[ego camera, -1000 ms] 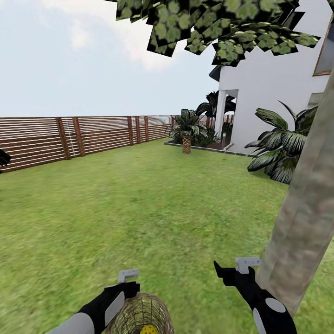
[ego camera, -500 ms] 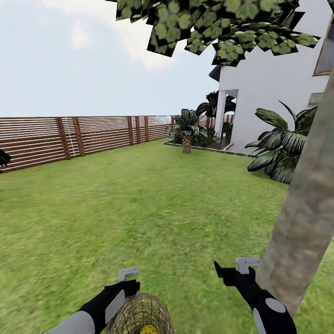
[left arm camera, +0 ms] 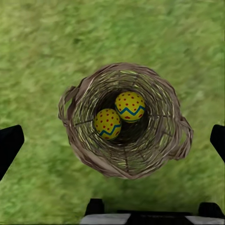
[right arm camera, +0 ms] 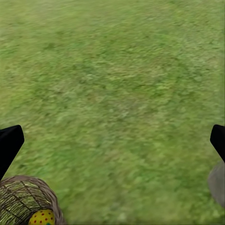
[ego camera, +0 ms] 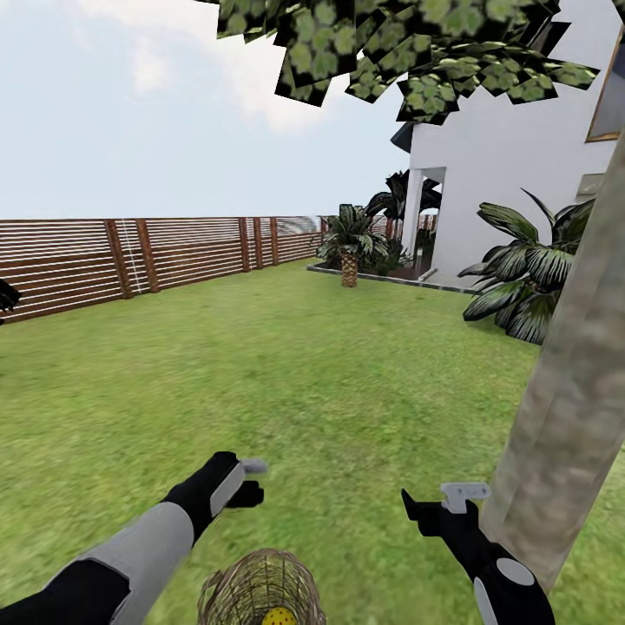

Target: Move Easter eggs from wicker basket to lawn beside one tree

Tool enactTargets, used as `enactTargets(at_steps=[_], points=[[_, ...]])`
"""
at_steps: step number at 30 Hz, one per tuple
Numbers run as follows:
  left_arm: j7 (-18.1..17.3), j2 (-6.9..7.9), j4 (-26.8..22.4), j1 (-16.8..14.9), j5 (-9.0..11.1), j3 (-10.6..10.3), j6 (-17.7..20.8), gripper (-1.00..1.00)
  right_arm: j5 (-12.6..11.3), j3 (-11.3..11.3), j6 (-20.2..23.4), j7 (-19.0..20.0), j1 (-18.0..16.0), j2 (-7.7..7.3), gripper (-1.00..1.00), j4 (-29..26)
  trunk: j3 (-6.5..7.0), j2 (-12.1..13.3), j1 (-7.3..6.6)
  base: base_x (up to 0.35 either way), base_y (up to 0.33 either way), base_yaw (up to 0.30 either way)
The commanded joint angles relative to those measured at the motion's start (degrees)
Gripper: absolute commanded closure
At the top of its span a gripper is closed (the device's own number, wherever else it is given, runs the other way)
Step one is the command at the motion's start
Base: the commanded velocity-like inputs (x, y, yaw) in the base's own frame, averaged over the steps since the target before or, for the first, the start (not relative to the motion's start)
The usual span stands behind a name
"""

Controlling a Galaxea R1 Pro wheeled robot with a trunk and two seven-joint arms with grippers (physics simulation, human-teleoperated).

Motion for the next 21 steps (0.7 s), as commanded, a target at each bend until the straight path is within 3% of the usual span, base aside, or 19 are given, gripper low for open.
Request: enactTargets(at_steps=[1, 4, 7, 18, 21], points=[[1.14, 0.01, -0.12, -0.36, 0.71, -0.39, 1.20, -1.00, 0.39, -0.14, 0.30, 0.50, -0.05, 0.06, -1.00, -0.09, -0.13, -0.11, 0.03, 0.000, 0.000, 0.000], [2.90, -0.12, -0.23, -1.23, 1.09, -0.33, 4.91, -1.00, 0.40, -0.09, 0.33, 0.50, -0.05, 0.07, -1.00, -0.09, -0.13, -0.11, 0.03, 0.000, 0.000, 0.000], [3.41, -0.08, 0.00, -1.52, 1.18, -0.24, 6.19, -1.00, 0.44, -0.11, 0.31, 0.50, -0.05, 0.07, -1.00, -0.09, -0.13, -0.11, 0.03, 0.000, 0.000, 0.000], [3.76, -0.19, 0.26, -1.71, 1.16, 0.04, 7.05, -1.00, 0.54, -0.08, 0.30, 0.44, -0.05, 0.07, -1.00, -0.09, -0.13, -0.11, 0.03, 0.000, 0.000, 0.000], [3.77, -0.20, 0.25, -1.70, 1.09, 0.05, 7.07, -1.00, 0.52, -0.08, 0.16, 0.47, -0.05, 0.07, -1.00, -0.09, -0.66, -1.31, 0.69, 0.000, 0.000, 0.000]])
